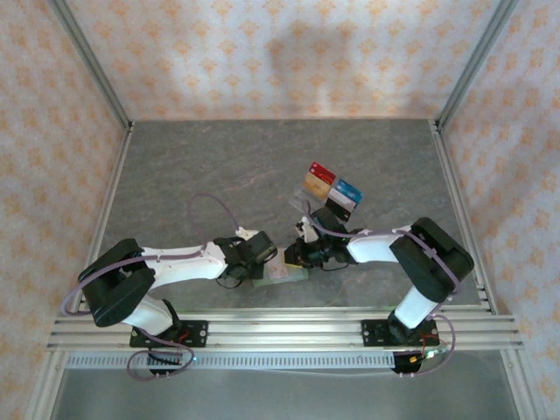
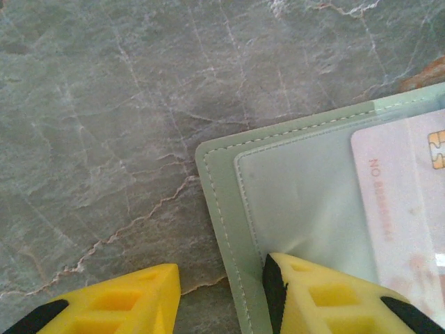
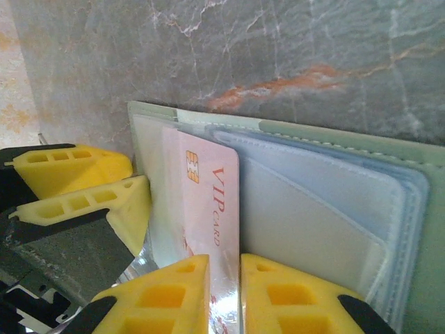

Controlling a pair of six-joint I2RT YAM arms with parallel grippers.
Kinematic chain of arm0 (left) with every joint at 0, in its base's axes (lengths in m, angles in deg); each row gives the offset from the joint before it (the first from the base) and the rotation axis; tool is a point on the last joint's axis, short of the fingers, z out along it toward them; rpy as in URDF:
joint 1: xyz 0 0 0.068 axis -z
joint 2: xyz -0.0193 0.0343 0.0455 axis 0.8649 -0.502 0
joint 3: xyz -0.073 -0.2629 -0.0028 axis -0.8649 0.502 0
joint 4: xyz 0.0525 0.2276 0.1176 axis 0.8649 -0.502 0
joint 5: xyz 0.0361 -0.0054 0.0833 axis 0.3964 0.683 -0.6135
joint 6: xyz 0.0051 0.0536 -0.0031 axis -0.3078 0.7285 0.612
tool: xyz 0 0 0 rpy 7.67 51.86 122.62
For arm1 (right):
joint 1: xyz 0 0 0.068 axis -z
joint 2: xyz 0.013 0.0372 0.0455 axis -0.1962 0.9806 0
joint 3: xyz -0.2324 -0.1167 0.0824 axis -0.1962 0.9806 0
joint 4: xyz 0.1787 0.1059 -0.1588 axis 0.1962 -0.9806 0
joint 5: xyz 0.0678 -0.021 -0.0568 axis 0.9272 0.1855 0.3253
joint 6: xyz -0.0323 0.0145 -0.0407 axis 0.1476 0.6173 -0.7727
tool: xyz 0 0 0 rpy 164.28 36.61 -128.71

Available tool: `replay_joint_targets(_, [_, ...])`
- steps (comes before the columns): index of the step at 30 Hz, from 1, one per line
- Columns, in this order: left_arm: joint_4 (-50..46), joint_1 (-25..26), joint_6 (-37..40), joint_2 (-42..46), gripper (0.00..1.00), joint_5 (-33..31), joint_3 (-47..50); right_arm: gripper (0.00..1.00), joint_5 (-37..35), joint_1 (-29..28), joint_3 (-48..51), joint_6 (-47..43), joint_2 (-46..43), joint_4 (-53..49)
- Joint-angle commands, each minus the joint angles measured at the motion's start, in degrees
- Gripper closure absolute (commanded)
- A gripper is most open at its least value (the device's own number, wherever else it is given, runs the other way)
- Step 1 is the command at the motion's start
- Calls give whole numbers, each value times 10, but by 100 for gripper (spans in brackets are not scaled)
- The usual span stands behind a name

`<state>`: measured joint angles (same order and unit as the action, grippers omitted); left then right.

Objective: Put the credit cards into the card holder
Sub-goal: Insert the credit card into the card slot.

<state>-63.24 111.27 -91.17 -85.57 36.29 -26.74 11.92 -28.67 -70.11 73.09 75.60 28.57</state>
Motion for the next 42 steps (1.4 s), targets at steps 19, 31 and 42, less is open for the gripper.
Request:
replay_joint_targets(19, [-46,9,-3,-30,61,3,15,78,-122,-21,-31,-36,-47,-163])
replay_joint_targets(31, [-47,11,-5,-30,61,3,15,85,-159,-44,-79,-34,-79,-205])
replay_joint_targets(42, [-48,11,-5,-28,61,2,15,94,-150,-48,-112,-38,-19,-208])
